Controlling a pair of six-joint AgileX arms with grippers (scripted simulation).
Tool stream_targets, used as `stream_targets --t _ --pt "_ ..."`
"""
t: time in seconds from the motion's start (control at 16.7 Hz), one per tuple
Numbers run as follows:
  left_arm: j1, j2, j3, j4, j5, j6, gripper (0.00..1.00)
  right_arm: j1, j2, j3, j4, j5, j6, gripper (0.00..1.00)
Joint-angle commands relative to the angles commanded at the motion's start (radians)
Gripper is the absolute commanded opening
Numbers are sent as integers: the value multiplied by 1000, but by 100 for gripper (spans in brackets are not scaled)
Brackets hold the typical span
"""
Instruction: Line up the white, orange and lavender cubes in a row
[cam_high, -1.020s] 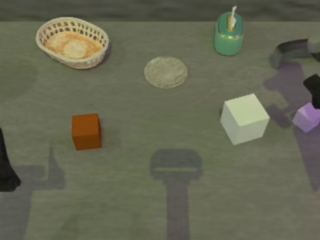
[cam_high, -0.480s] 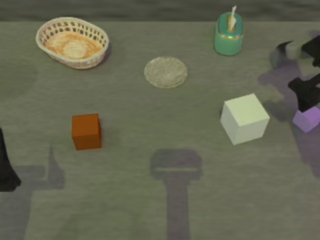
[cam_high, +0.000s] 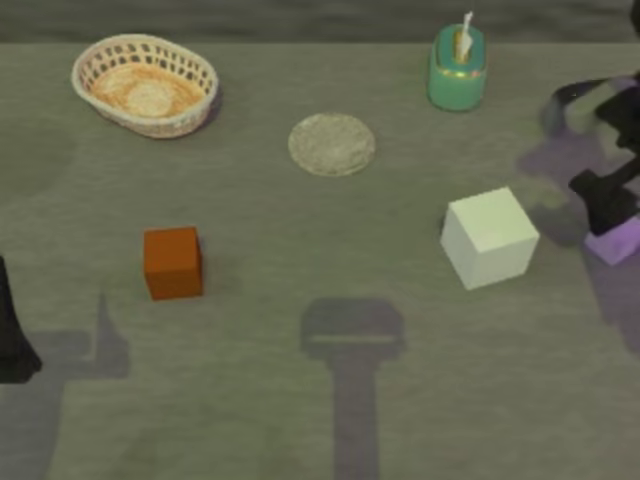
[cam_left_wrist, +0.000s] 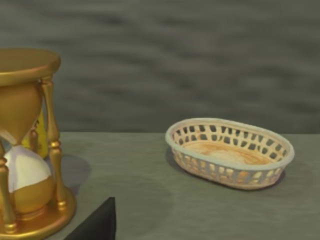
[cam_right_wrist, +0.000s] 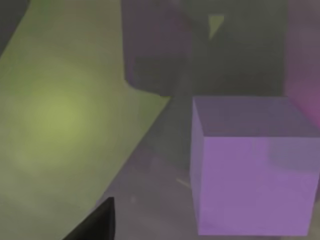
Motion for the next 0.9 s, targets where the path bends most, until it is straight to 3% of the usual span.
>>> stream_targets --t 0.3,0.6,0.9 --pt "0 0 0 0 0 0 100 2 72 -117 199 1 3 100" --pt "0 0 0 0 0 0 100 2 86 -136 224 1 4 100" --pt "0 0 0 0 0 0 100 2 86 -136 224 1 4 62"
